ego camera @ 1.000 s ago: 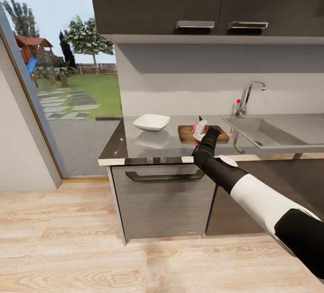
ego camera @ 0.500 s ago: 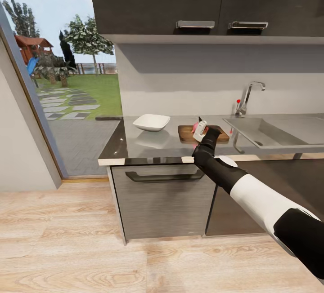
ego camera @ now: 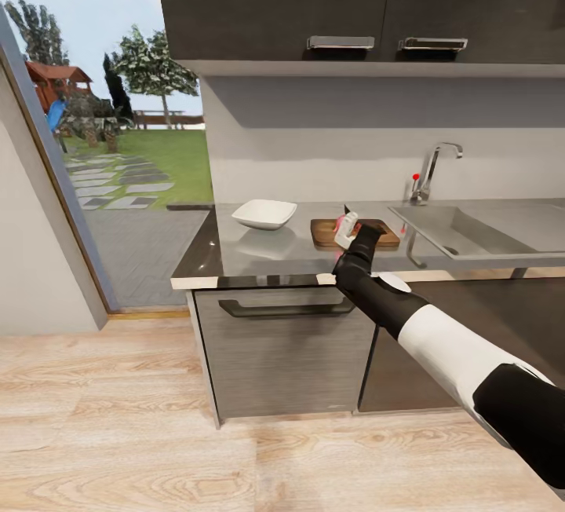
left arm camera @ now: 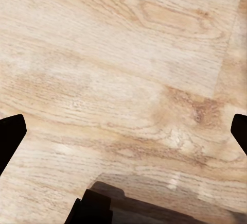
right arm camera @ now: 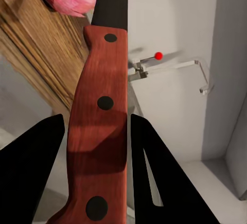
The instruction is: In the kitchen, take the Vidalia onion out of the sink, dice it on the chopping board with the paring knife, put the diced onion into the bowl on the countertop, then place both the paring knife and the chopping board into the sink.
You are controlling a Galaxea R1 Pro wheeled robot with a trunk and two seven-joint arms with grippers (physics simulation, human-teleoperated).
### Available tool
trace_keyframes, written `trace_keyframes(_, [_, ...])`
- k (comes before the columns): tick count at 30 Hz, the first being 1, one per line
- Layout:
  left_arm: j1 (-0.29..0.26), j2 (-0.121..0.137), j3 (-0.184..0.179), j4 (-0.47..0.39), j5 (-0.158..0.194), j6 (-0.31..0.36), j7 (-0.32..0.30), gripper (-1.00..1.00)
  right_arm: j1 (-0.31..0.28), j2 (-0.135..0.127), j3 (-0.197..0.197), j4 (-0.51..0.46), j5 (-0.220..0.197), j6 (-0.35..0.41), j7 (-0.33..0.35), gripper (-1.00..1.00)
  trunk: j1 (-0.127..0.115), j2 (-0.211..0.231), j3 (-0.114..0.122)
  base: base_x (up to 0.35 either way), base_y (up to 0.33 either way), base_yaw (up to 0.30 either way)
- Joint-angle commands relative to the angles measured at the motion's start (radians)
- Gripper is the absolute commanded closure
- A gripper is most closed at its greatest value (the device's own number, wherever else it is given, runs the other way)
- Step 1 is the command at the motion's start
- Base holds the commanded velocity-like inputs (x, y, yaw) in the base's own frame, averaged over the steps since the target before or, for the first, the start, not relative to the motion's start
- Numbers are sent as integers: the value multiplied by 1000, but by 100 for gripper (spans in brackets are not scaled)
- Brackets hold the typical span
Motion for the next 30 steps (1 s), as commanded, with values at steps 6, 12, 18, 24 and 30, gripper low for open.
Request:
trace_keyframes(6, [-2,0,1,4,2,-7,1,-100,-1,11,6,21,-10,2,-5,100,0,-1,-1,0,0,0])
trace_keyframes(12, [-2,0,1,4,2,-7,1,-100,-1,16,6,27,-10,1,-5,100,0,-1,-1,0,0,0])
trace_keyframes(18, [-2,0,1,4,3,-7,2,-100,-1,16,6,29,-10,1,-5,100,0,-1,-1,32,0,0])
trace_keyframes(24, [-2,0,1,4,3,-7,2,-100,-1,16,5,29,-10,1,-5,100,0,-1,-1,2,0,0])
trace_keyframes(30, [-2,0,1,4,3,-7,1,-100,-1,16,5,29,-10,1,-5,100,0,-1,-1,0,0,0])
